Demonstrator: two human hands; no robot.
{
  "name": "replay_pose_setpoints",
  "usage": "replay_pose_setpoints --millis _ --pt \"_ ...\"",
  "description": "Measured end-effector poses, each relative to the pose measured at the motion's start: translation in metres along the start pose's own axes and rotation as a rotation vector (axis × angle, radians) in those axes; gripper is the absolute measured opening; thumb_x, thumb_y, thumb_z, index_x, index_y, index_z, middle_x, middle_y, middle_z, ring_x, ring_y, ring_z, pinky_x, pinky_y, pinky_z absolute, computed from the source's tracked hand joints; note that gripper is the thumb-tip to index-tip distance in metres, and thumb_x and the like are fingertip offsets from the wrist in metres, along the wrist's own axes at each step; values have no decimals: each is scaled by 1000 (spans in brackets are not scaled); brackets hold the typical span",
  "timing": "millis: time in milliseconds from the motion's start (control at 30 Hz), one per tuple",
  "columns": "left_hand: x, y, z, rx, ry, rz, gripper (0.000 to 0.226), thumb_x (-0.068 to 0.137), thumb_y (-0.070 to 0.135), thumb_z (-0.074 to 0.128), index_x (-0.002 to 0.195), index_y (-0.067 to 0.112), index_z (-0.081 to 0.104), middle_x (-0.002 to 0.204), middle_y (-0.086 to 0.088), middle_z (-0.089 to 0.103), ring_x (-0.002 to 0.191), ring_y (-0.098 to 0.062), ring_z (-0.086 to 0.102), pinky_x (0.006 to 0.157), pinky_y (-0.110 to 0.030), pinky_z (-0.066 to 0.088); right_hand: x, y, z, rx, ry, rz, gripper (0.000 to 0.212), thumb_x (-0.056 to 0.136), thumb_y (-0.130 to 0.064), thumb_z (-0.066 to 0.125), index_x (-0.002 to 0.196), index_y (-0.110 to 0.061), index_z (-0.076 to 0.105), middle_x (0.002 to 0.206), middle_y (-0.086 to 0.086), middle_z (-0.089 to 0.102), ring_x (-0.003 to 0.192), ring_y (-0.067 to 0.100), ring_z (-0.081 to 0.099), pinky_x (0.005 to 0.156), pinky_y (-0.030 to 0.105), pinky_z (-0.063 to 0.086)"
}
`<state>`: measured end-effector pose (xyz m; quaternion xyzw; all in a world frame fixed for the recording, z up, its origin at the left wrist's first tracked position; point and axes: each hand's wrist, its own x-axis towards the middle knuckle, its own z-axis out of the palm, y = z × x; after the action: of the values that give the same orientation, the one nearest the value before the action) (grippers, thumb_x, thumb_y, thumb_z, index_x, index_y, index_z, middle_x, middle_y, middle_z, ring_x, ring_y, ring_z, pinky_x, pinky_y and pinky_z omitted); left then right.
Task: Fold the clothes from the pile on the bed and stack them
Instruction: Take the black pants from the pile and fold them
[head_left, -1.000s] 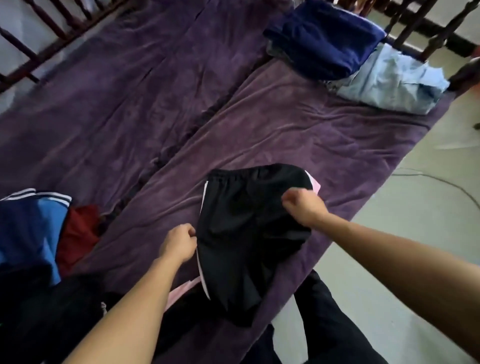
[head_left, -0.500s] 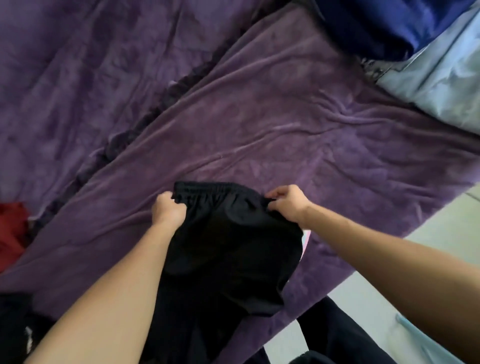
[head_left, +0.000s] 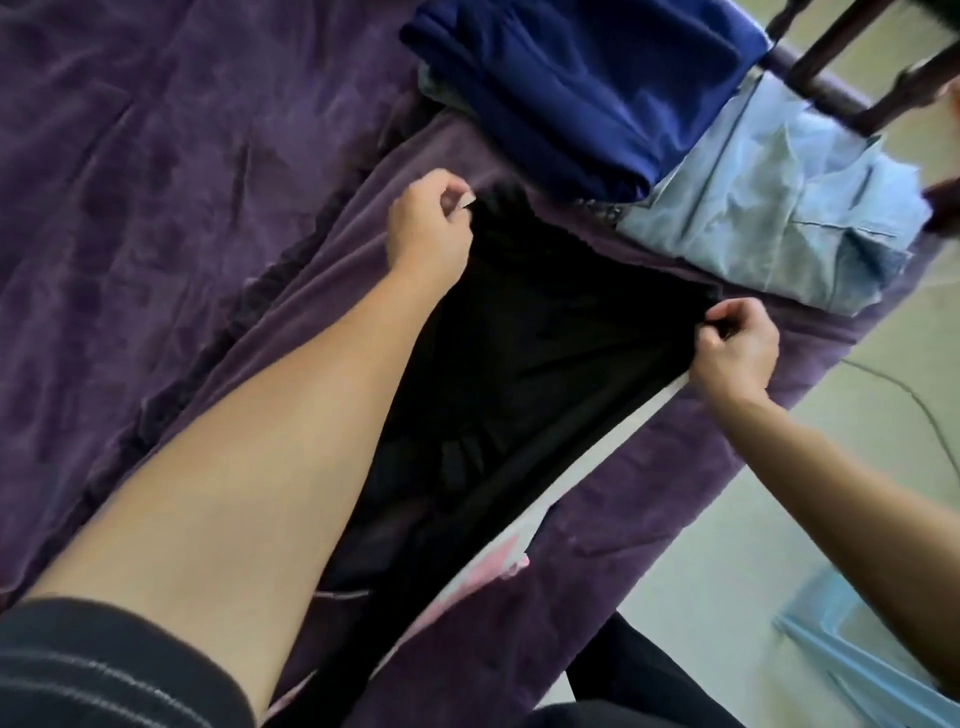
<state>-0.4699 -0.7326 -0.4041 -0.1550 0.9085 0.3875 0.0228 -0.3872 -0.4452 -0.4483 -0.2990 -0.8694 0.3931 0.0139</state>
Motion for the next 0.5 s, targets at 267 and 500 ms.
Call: replay_pose_setpoints --millis 267,500 --pt "-65 -92 -29 103 -130 -281 38 85 9 59 123 13 58 119 -8 63 109 -26 59 98 -33 44 -21 25 -4 -498 -186 -102 39 81 -13 58 119 -21 56 140 8 42 126 31 39 96 46 37" --pt "-243 -245 -116 329 -174 -749 31 86 12 63 118 10 62 117 -14 65 110 -32 59 93 -36 46 -115 -47 85 -559 -581 -743 35 82 -16 60 117 -18 61 129 6 54 119 31 46 91 43 38"
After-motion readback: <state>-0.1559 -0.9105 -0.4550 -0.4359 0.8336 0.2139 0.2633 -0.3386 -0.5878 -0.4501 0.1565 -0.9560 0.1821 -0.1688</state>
